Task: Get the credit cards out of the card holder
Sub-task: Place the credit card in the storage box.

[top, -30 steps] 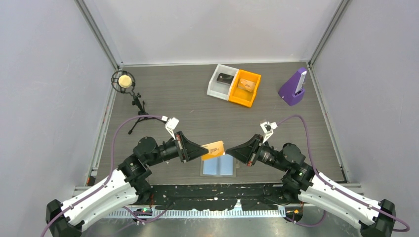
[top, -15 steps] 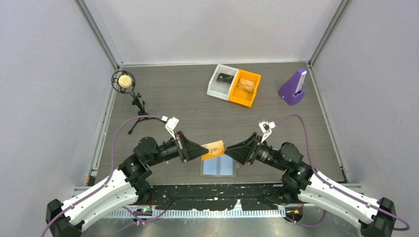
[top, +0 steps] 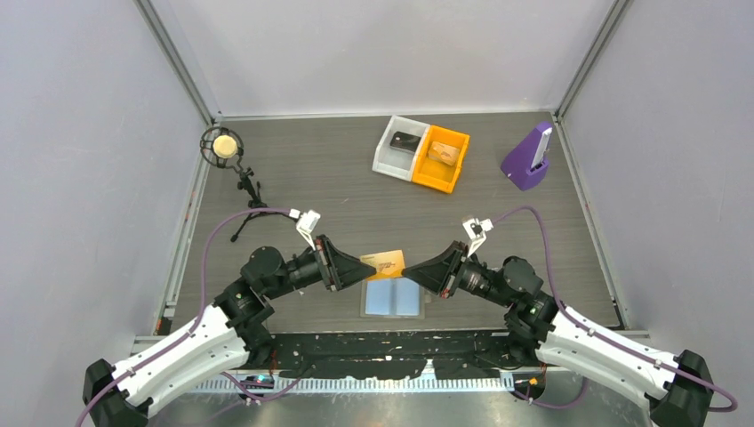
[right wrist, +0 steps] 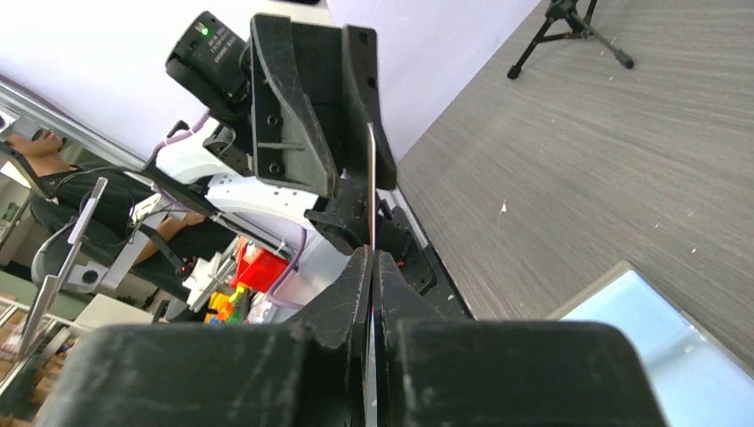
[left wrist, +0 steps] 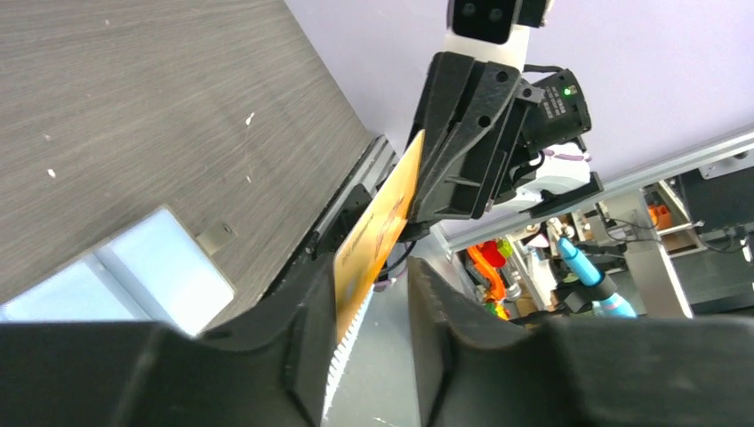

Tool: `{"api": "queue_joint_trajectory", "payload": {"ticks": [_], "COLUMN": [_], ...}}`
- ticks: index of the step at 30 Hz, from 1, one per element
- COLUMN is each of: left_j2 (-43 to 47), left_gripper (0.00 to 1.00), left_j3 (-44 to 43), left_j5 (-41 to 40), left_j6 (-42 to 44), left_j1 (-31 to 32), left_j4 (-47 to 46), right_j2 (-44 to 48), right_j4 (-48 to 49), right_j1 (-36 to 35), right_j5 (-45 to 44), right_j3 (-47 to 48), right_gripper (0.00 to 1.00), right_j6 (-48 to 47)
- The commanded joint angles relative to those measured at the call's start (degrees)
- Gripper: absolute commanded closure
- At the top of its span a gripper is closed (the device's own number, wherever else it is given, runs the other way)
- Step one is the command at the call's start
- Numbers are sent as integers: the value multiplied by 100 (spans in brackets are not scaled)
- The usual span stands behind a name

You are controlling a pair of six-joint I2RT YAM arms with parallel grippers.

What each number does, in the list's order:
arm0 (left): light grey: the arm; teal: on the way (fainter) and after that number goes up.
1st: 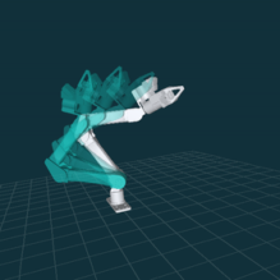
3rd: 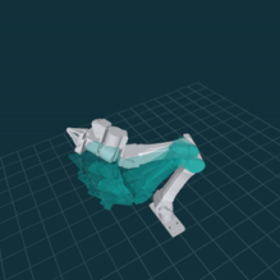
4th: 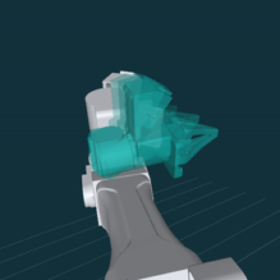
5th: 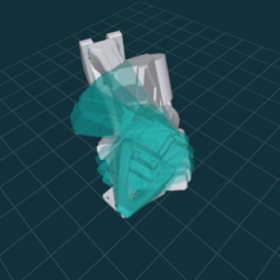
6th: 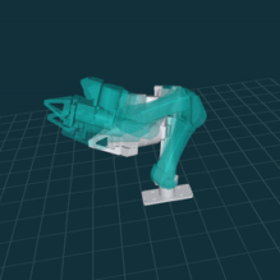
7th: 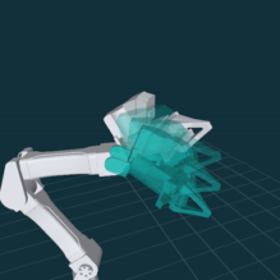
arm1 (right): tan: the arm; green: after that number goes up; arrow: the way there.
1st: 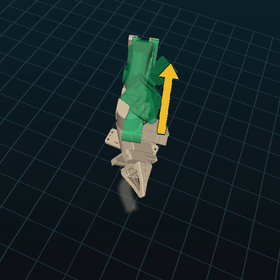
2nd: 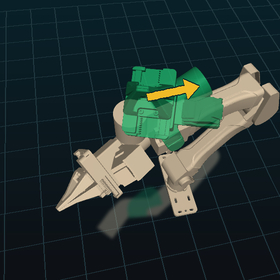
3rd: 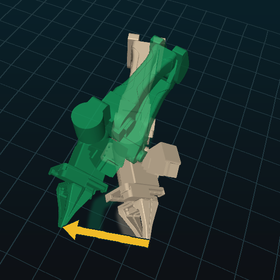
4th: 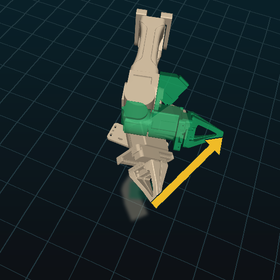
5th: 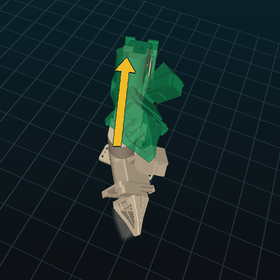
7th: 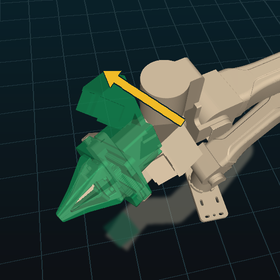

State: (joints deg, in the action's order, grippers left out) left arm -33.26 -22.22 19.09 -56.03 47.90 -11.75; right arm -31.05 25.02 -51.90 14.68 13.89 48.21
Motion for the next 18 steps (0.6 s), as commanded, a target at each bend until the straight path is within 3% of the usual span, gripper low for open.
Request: {"api": "queue_joint_trajectory", "payload": {"ticks": [1, 7, 12, 18], "left_j2": [65, 367, 310, 127], "left_gripper": [51, 3, 0, 0], "left_j3": [-208, -635, -1275, -1788], "left_j5": [-110, -590, -924, -1351], "left_j6": [314, 908, 1636, 2520], "left_j1": [-8, -17, -22, -26], "left_j4": [376, 1698, 2953, 4069], "right_j2": [211, 107, -399, -1560], "right_j4": [75, -615, -1545, -1830], "right_j1": [26, 178, 656, 1784], "right_j5": [-258, -589, -879, -698], "right_j3": [182, 757, 1533, 2384], "right_gripper": [95, 95, 95, 95], "right_j6": [-183, -606, -1260, -1683]}}
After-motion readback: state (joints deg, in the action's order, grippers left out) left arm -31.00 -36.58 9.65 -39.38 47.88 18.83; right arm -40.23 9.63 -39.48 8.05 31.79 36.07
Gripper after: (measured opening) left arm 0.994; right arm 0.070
